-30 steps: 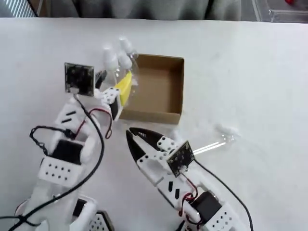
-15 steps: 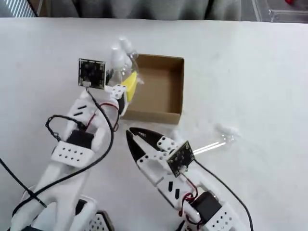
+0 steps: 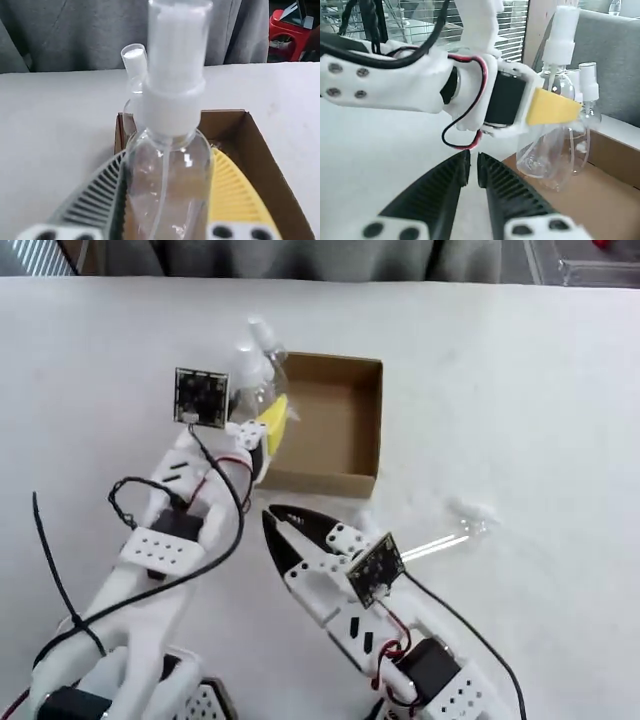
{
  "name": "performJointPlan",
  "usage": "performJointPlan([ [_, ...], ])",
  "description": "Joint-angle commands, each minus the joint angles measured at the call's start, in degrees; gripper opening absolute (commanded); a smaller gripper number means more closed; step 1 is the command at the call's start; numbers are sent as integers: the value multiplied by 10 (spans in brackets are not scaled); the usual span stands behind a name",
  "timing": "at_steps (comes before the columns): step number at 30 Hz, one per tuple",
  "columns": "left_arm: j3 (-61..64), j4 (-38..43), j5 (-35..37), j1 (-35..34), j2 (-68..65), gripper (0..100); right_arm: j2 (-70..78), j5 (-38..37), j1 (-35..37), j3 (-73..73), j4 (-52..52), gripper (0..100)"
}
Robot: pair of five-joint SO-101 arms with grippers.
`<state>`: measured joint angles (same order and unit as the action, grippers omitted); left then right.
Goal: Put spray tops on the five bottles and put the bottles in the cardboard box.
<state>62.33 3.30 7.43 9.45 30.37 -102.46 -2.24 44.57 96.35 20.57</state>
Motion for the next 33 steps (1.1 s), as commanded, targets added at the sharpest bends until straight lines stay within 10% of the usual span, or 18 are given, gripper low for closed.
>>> performJointPlan([
  [1,-9,37,4,-15,-8,20,0,-8,1,4,2,15],
  [33,-10,105,3,-18,-84,20,0,-8,4,4,15,15],
])
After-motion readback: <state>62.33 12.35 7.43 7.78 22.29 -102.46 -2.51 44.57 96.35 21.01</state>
